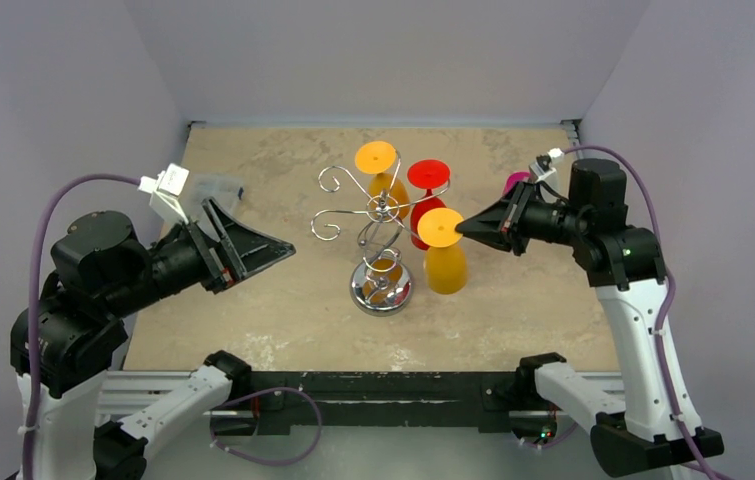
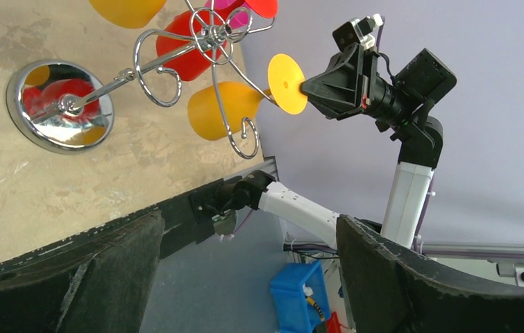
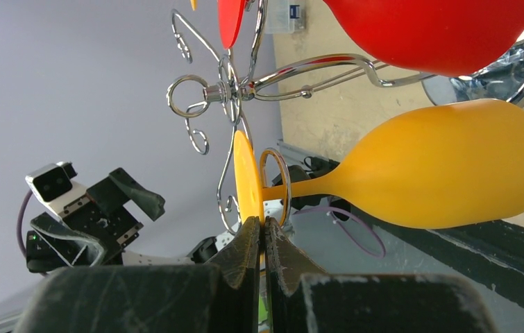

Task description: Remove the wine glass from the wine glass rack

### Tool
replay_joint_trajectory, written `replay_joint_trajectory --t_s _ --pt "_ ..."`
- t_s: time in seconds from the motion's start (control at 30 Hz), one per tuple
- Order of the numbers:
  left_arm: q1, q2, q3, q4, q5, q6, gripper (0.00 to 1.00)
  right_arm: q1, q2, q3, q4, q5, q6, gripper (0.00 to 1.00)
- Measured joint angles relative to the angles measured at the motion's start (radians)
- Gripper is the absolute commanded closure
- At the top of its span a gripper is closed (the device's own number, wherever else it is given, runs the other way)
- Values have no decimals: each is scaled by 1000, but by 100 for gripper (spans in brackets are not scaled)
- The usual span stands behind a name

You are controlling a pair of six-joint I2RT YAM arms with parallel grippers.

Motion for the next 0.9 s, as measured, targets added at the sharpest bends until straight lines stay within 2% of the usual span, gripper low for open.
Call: replay_joint_trajectory --t_s 0.9 --pt "0 2 8 -7 0 22 9 0 2 31 -14 -8 35 100"
